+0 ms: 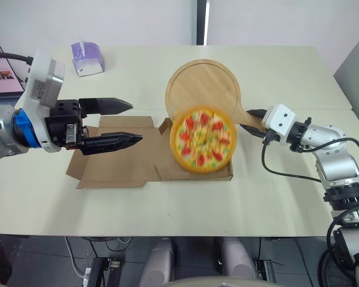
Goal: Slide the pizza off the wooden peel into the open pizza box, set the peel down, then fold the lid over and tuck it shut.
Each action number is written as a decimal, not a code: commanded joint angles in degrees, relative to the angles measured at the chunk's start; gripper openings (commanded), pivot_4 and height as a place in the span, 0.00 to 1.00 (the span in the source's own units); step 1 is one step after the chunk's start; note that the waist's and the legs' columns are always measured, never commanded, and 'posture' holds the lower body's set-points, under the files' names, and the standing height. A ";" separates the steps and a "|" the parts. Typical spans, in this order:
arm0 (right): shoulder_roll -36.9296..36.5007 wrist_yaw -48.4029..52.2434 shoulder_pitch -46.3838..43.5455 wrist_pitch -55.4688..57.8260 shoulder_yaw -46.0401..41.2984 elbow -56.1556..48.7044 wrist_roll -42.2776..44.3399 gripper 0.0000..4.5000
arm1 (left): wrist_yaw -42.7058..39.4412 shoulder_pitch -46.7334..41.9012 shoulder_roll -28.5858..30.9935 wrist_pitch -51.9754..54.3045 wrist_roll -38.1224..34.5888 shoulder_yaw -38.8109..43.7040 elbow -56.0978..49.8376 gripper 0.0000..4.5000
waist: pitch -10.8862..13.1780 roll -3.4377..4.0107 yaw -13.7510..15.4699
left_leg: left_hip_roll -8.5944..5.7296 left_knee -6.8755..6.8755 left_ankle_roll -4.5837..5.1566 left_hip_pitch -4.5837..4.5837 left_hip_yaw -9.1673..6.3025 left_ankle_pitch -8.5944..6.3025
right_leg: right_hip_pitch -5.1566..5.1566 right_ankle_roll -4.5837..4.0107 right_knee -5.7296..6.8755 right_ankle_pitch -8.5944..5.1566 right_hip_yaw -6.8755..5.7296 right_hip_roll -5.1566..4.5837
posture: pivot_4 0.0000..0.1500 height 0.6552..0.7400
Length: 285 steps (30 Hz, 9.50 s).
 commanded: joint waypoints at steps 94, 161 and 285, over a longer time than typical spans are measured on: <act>5.75 7.78 -16.81 42.72 3.96 -22.70 26.03 0.99 | 70.87 57.64 -51.37 -13.19 -32.74 21.28 -30.30 1.00 | -0.12 -0.14 0.50 | 0.77 0.60 0.01 0.20 -0.02 -0.02 | 0.48 -0.16 -0.30 0.46 0.35 0.48 | 1.00 1.00; 4.37 6.18 -14.18 48.16 5.33 -30.94 26.46 1.00 | 57.72 41.55 -38.39 -12.85 -35.85 13.45 14.87 0.96 | -0.31 -0.05 1.70 | 1.15 0.79 0.29 0.09 0.10 -0.30 | 0.59 -0.42 -1.05 0.96 0.33 1.34 | 1.00 1.00; 7.06 2.76 0.73 30.66 4.85 -17.32 3.56 0.01 | 9.78 -23.64 -28.09 -19.05 19.27 -4.19 46.20 0.00 | -0.21 -0.23 0.10 | 1.10 0.05 -0.66 -0.19 0.07 0.23 | -0.15 -0.42 -0.71 1.02 0.30 1.34 | 1.00 1.00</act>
